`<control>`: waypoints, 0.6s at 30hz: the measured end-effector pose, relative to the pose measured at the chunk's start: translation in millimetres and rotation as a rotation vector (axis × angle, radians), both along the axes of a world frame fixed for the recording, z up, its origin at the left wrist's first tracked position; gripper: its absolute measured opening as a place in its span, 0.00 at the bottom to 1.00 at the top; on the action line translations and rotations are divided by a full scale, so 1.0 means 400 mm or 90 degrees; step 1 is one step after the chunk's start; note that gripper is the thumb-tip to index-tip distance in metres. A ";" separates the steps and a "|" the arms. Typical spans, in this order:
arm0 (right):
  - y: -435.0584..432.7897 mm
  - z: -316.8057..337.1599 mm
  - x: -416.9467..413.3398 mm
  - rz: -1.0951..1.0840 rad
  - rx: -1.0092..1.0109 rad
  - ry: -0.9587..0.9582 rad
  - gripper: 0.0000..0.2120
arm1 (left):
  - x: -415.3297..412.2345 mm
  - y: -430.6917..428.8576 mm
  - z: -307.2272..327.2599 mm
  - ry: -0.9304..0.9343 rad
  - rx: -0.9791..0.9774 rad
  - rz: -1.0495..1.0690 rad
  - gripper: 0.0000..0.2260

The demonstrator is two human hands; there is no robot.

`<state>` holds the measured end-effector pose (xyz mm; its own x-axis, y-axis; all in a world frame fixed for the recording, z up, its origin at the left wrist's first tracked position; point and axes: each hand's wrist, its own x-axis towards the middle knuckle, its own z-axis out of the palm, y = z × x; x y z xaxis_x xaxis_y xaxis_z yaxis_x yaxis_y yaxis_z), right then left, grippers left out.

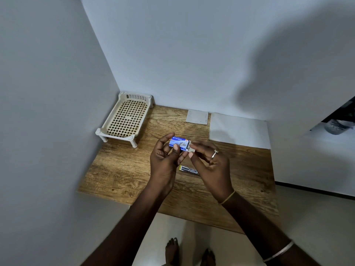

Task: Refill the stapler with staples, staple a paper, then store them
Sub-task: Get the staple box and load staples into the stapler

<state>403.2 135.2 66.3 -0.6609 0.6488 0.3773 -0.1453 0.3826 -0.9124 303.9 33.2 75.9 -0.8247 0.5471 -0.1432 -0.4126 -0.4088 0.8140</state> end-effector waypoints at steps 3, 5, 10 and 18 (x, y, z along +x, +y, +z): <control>0.006 -0.002 -0.002 -0.005 0.051 -0.018 0.11 | -0.002 -0.002 -0.001 0.010 -0.001 0.000 0.13; 0.007 0.000 -0.004 -0.007 0.053 -0.032 0.12 | -0.004 -0.003 -0.003 0.016 0.000 0.002 0.13; 0.005 0.003 -0.004 -0.006 0.064 -0.046 0.15 | -0.002 -0.004 -0.008 0.026 -0.012 0.005 0.13; 0.006 0.022 -0.008 -0.021 -0.045 -0.085 0.06 | 0.004 -0.011 -0.015 0.048 -0.036 -0.002 0.15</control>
